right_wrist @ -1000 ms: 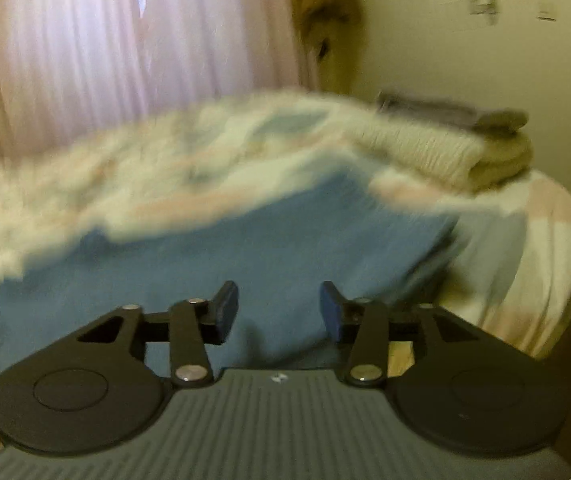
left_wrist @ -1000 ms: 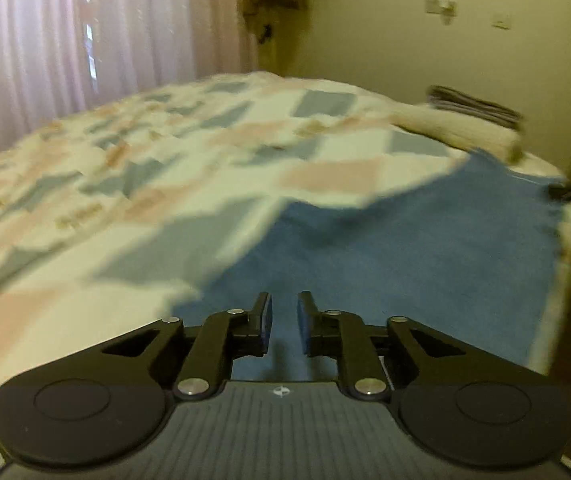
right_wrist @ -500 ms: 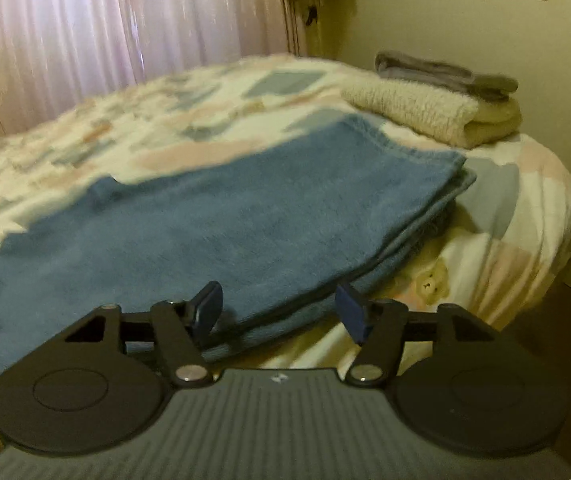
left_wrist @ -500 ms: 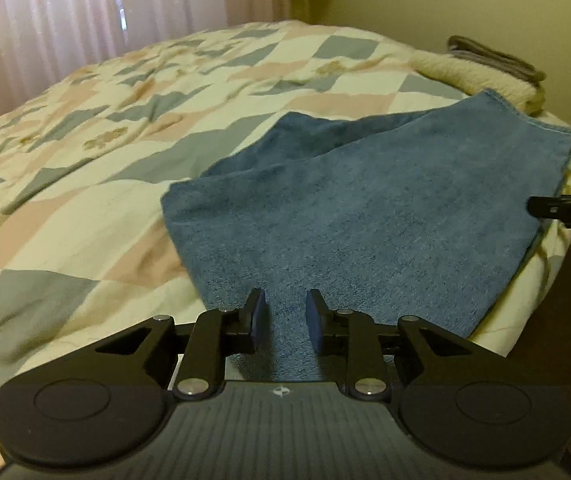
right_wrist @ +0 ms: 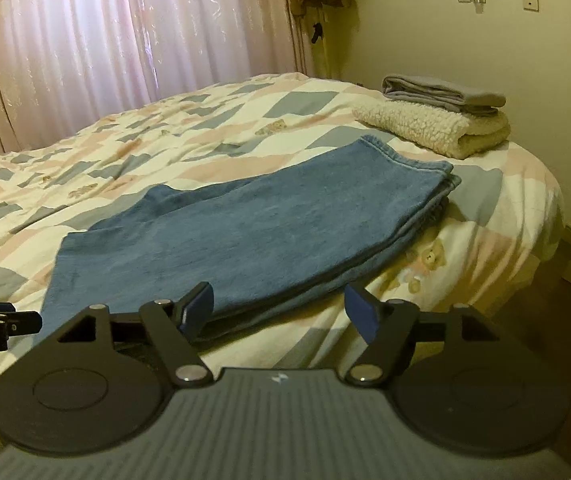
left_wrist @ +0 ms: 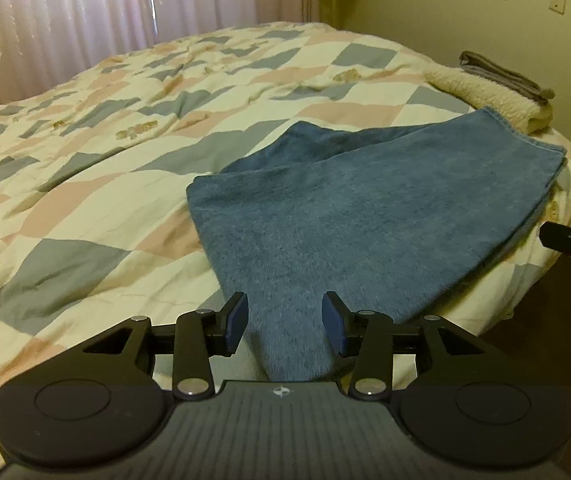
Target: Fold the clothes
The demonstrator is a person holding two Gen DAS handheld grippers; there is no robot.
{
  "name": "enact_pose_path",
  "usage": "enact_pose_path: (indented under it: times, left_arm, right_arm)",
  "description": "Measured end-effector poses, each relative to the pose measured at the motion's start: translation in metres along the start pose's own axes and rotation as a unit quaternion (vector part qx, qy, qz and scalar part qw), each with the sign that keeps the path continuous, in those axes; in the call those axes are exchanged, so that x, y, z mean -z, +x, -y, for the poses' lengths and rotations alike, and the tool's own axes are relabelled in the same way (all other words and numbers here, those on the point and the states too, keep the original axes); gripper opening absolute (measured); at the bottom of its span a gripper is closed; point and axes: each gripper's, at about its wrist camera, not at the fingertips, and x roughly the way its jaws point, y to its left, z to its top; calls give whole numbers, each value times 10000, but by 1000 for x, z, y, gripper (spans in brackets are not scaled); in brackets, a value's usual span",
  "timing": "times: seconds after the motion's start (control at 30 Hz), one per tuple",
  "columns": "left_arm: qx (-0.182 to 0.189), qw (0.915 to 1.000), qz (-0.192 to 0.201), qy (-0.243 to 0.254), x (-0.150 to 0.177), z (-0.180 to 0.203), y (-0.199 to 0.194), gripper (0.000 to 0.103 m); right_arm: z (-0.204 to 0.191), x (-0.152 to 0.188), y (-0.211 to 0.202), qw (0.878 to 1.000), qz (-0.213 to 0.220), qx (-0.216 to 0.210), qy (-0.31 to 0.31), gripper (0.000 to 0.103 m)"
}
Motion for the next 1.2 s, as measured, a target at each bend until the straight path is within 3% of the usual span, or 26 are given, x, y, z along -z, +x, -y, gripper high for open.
enact_pose_path:
  times: [0.4, 0.9, 1.07, 1.2]
  left_arm:
    - [-27, 9997, 241, -14, 12, 3, -35, 49]
    - [-51, 9997, 179, -164, 17, -6, -29, 54]
    - [71, 9988, 155, -464, 16, -25, -18, 59]
    - [500, 9934, 77, -1027, 11, -56, 1, 69]
  right_arm:
    - [-8, 4, -41, 9995, 286, -23, -90, 73]
    - [-5, 9, -27, 10000, 73, -23, -24, 74]
    - [-4, 13, -12, 9999, -48, -102, 16, 75]
    - [-2, 16, -1, 9997, -144, -164, 48, 75]
